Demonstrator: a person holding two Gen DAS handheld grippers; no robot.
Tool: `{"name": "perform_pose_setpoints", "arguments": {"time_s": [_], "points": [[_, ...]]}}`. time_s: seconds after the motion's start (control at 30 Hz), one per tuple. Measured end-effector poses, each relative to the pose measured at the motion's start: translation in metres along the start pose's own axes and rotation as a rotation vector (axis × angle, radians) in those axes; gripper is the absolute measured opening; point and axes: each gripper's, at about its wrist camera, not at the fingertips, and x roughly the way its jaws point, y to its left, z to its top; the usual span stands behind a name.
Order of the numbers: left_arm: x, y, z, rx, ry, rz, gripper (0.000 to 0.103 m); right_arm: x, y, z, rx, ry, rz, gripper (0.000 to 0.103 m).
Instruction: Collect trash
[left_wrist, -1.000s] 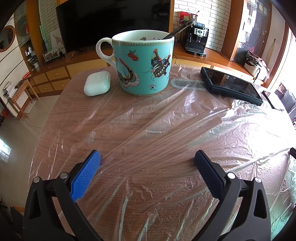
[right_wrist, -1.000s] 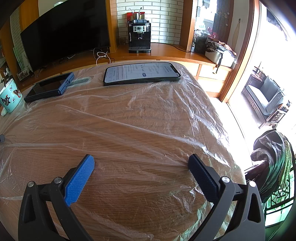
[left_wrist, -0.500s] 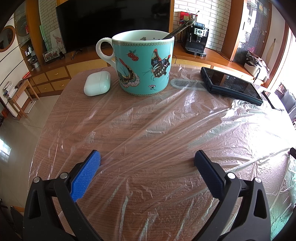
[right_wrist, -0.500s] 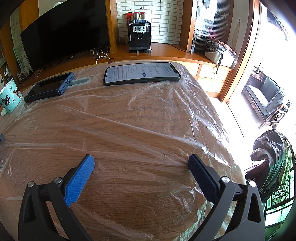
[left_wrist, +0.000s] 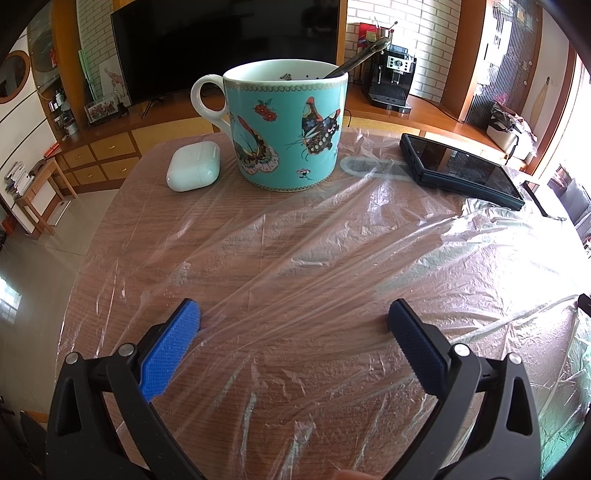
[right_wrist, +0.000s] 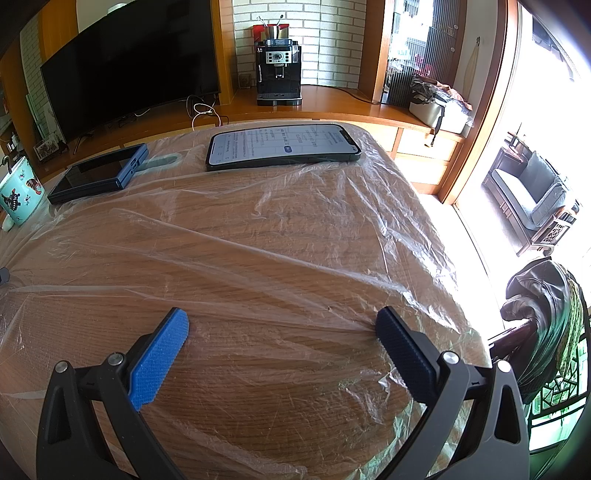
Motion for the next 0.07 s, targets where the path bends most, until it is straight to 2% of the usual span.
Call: {"name": "perform_pose_setpoints", "arguments": {"time_s": [0.07], "points": [[-0.0001,0.0,-0.0002,0.0,0.0,-0.001,0.102,0.0,-0.0002,-0.0002,0.0,0.0,0.0,0.099]]}}
